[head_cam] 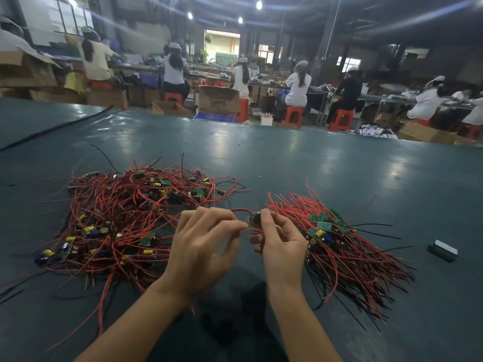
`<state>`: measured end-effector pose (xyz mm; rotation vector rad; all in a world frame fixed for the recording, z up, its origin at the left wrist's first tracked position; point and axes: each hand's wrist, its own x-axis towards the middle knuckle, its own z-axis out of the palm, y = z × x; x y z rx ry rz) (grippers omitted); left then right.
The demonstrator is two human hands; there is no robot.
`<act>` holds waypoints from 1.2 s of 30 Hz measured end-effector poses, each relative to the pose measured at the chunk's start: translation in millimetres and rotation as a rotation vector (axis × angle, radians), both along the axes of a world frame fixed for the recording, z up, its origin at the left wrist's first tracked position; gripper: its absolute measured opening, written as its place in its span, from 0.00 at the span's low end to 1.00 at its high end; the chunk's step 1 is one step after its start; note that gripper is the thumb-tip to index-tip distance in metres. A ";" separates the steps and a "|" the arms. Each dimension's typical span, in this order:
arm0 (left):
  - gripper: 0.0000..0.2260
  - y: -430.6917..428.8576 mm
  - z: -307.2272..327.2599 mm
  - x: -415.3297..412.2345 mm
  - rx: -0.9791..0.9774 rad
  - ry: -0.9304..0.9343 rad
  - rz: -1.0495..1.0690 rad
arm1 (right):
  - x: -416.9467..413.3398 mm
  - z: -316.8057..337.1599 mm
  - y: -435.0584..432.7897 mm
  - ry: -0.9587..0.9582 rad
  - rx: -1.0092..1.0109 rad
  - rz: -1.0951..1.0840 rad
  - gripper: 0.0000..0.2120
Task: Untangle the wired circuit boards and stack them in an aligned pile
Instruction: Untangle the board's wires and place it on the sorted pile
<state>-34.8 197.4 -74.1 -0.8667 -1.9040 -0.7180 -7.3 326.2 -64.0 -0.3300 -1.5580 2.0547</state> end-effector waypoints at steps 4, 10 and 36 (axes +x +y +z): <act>0.11 8.4 -1.7 5.7 -0.052 -0.236 -0.098 | 0.8 4.2 3.6 0.017 -0.104 -0.009 0.05; 0.12 8.8 -1.4 -0.4 0.388 -0.592 -0.193 | 2.7 2.9 -3.1 0.021 -0.085 0.060 0.06; 0.12 9.5 12.4 -4.6 1.017 -0.985 -0.347 | 1.9 1.3 -5.1 -0.081 -0.205 0.119 0.12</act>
